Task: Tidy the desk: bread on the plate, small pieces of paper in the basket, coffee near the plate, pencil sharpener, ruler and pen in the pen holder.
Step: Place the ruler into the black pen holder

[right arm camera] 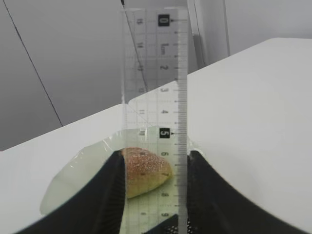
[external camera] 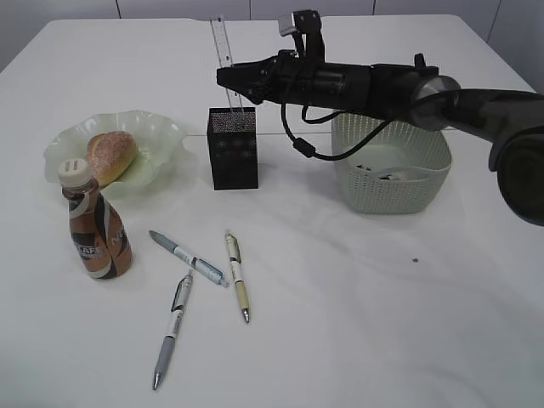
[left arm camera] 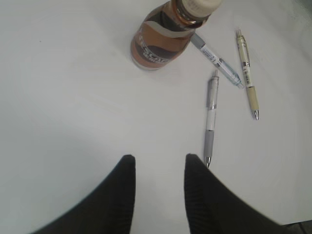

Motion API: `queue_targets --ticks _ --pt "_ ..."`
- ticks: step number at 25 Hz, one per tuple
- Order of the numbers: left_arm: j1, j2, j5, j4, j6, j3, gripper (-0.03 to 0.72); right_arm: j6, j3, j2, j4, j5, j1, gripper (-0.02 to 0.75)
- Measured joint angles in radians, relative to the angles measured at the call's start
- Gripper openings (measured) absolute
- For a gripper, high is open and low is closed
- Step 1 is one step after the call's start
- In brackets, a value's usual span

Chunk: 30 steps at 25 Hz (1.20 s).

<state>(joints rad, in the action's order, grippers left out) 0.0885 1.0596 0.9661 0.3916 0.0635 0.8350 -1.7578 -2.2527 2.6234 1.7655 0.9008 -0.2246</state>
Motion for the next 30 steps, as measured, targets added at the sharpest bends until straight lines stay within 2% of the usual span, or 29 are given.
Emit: queue_targets --ticks 8,15,23,26,30 --pt "0.000 0.000 0.000 0.000 0.000 0.000 0.254 0.000 0.000 0.013 0.000 -0.007 0.000 0.285" --pt "0.000 0.000 0.000 0.000 0.000 0.000 0.254 0.000 -0.016 0.014 0.000 -0.008 0.000 0.405" --pt "0.000 0.000 0.000 0.000 0.000 0.000 0.254 0.092 -0.018 0.007 -0.015 -0.008 0.000 0.420" --pt "0.000 0.000 0.000 0.000 0.000 0.000 0.254 0.217 -0.020 -0.027 -0.141 -0.008 0.000 0.421" --pt "0.000 0.000 0.002 0.000 0.000 0.000 0.254 0.521 -0.020 -0.099 -0.453 -0.008 0.000 0.426"
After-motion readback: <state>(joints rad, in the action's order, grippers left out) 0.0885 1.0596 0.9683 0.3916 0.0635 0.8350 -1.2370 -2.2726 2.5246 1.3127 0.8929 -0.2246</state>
